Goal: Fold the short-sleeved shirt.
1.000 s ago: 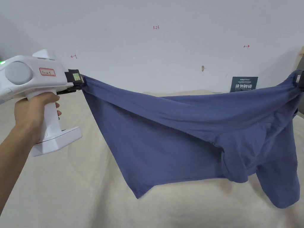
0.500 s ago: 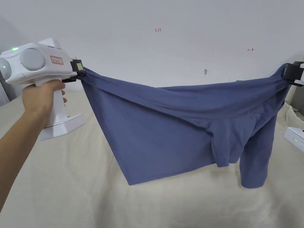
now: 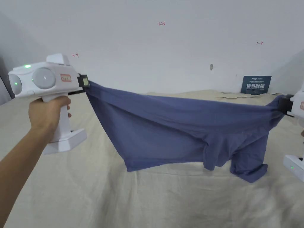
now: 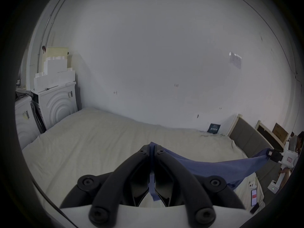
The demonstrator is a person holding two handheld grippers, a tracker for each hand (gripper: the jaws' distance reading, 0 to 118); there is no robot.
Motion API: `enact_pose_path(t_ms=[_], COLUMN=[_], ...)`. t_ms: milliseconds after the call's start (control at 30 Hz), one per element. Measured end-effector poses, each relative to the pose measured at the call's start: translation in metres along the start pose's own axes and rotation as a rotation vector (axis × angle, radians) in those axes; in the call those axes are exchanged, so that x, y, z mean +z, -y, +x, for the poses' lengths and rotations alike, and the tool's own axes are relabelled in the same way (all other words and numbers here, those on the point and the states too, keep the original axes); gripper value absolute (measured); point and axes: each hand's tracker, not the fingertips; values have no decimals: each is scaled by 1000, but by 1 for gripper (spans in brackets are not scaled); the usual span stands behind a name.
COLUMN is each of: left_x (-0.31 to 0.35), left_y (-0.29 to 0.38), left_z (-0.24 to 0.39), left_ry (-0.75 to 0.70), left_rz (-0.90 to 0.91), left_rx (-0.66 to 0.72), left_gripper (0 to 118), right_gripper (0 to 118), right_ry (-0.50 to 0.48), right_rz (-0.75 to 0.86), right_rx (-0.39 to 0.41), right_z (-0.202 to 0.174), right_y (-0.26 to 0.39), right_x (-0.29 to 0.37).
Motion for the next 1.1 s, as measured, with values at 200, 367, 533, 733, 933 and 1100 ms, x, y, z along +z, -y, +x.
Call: enact_pose_path(t_ms=[200, 367, 533, 733, 933, 1100], left_x=[-14, -7, 15, 61, 98, 128], left_y=[67, 134, 206, 274, 328, 360], left_z=[-19, -40, -63, -81, -98, -110], left_ry=[-4, -24, -26, -22, -49, -70], left_rz=[-101, -201, -299, -379, -455, -501], left_rx=[33, 61, 107, 139, 121, 115], left_gripper=[2, 2, 2, 2, 2, 2], right_gripper=[5, 5, 5, 5, 5, 5], right_ry=[10, 16, 18, 19, 32, 45], right_rz=[-94, -171, -245, -304, -379, -402], right_rx=[-13, -4, -39, -98, -168, -211], right_z=[7, 9, 13, 20, 25, 32], right_y=[56, 100, 147, 204, 262, 296], right_x=[-10, -2, 20, 57, 101, 138])
